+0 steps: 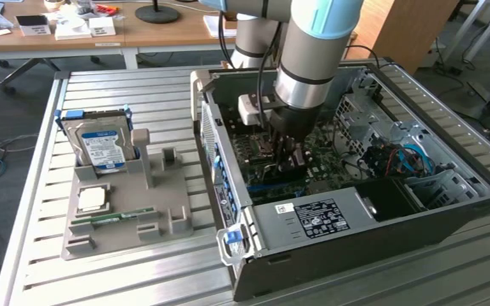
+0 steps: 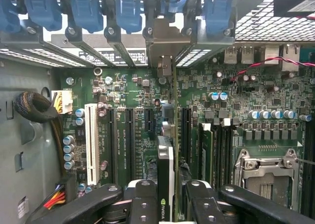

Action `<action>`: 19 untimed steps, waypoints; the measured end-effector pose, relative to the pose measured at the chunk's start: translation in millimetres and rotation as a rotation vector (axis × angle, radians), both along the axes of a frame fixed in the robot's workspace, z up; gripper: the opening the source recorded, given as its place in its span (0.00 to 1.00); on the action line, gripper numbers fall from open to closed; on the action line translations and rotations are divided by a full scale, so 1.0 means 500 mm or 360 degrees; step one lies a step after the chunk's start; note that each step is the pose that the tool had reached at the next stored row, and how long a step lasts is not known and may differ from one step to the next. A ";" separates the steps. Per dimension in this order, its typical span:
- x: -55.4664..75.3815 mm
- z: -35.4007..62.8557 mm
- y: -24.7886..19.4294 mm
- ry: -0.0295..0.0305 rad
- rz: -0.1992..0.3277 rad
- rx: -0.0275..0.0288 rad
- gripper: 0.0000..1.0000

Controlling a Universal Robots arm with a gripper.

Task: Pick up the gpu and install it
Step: 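Insert the gpu into the slot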

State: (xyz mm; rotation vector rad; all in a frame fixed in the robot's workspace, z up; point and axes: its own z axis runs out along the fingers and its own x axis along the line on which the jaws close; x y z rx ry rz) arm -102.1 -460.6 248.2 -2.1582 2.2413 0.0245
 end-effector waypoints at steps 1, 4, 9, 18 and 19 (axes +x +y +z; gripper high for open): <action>0.000 -0.001 0.0000 0.00000 0.0000 0.00001 0.27; 0.000 -0.003 0.0001 -0.00003 0.0000 0.00004 0.27; 0.000 -0.005 0.0000 -0.00002 0.0000 0.00000 0.27; -0.003 -0.007 0.0000 -0.00008 0.0000 0.00002 0.27; -0.003 -0.007 0.0000 -0.00007 0.0000 0.00001 0.27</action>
